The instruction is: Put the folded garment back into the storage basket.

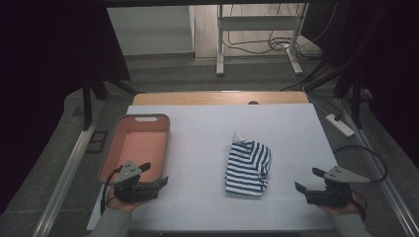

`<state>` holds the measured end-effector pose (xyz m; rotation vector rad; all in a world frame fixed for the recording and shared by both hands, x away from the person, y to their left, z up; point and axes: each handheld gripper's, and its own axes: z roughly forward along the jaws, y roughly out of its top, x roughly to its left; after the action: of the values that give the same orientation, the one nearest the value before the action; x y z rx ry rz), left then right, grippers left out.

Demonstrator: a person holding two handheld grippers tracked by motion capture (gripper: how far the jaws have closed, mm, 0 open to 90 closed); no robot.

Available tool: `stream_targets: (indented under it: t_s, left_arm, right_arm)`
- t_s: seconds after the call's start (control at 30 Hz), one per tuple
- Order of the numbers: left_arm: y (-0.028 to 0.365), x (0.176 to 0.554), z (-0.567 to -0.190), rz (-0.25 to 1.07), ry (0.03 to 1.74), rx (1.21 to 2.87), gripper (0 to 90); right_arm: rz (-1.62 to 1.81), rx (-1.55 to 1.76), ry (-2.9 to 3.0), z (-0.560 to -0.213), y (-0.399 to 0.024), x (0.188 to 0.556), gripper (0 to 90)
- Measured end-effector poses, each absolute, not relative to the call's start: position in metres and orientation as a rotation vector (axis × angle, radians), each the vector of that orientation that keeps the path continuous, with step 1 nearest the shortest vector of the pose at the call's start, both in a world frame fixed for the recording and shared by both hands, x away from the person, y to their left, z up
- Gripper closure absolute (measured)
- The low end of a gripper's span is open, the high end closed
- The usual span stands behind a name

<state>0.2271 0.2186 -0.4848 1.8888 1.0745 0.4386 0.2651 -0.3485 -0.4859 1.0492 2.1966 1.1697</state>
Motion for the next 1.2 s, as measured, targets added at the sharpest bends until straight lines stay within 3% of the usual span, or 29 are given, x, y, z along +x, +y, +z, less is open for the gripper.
stream_targets:
  t_s: [1.2]
  left_arm:
    - [0.2169,0.2271,-0.483,0.434,1.073,1.876,17.4]
  right_arm:
    - [1.149,1.059,2.244,-0.4902,-0.3465,0.2664,15.7]
